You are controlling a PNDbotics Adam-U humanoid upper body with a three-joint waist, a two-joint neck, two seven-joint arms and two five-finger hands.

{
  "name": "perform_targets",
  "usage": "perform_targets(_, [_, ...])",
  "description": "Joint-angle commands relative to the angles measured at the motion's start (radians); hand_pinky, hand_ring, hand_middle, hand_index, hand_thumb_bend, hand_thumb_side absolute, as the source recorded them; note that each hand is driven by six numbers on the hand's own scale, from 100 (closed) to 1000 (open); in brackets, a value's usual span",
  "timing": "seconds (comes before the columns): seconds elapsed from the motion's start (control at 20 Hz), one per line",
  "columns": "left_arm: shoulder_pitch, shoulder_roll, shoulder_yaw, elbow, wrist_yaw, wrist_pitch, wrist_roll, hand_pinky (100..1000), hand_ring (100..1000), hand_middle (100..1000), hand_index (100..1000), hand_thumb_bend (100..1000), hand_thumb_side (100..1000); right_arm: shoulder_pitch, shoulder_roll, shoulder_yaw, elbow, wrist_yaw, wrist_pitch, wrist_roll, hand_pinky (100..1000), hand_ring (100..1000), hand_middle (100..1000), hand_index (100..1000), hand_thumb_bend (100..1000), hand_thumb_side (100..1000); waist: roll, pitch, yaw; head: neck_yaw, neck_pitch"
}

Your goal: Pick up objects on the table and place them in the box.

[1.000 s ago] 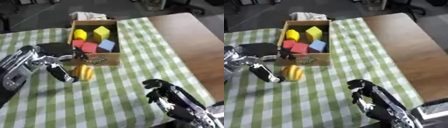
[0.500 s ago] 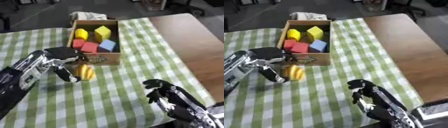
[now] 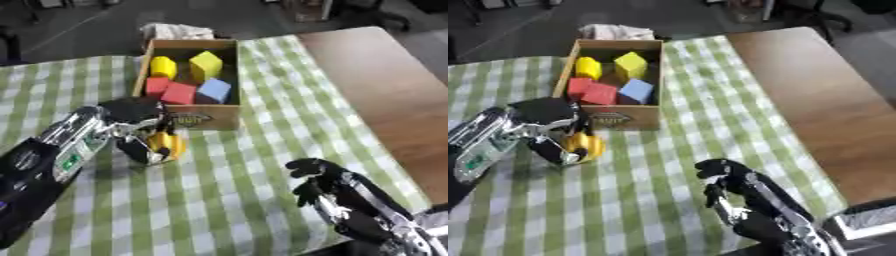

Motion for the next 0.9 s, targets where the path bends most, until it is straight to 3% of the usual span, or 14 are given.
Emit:
perform_targets(0.05, [-0.045,0.083,0.054,-0.152,0.08,0.04,0.005,489,409,372,588,100,236,-0.006,-0.009,-0.005,-0.014,0.002,0.001,-0.002,685,494,824,751,100,478,0.0,-0.014,0.003,-0.004,0.004])
perform_targets(0.25, [-0.114,0.099,0.093,-0.185,0.079,0.104,0.036,503,419,383,601,178,225,-0.005,-0.009,-0.003,-0.012,0.002,0.001,0.0,685,494,824,751,100,478,0.0,-0.017,0.001,-0.002,0.004])
perform_targets(0.4, [-0.17,0.03,0.097,-0.037,-0.004,0.126,0.084,514,429,393,612,194,227,-0.006,-0.009,-0.001,-0.013,0.0,0.001,0.002,684,494,824,751,100,478,-0.002,-0.019,-0.008,0.005,0.004])
perform_targets(0.65, [-0.24,-0.124,0.145,0.294,-0.147,0.123,0.209,507,433,394,617,129,218,-0.011,-0.004,0.005,-0.016,-0.007,0.003,0.007,684,494,824,751,100,478,-0.009,-0.016,-0.029,0.022,0.004])
perform_targets(0.9, [-0.271,-0.189,0.193,0.468,-0.219,0.132,0.31,565,506,483,697,144,237,-0.016,-0.003,0.009,-0.016,-0.012,0.005,0.011,684,494,824,750,100,478,-0.008,-0.017,-0.036,0.032,0.004])
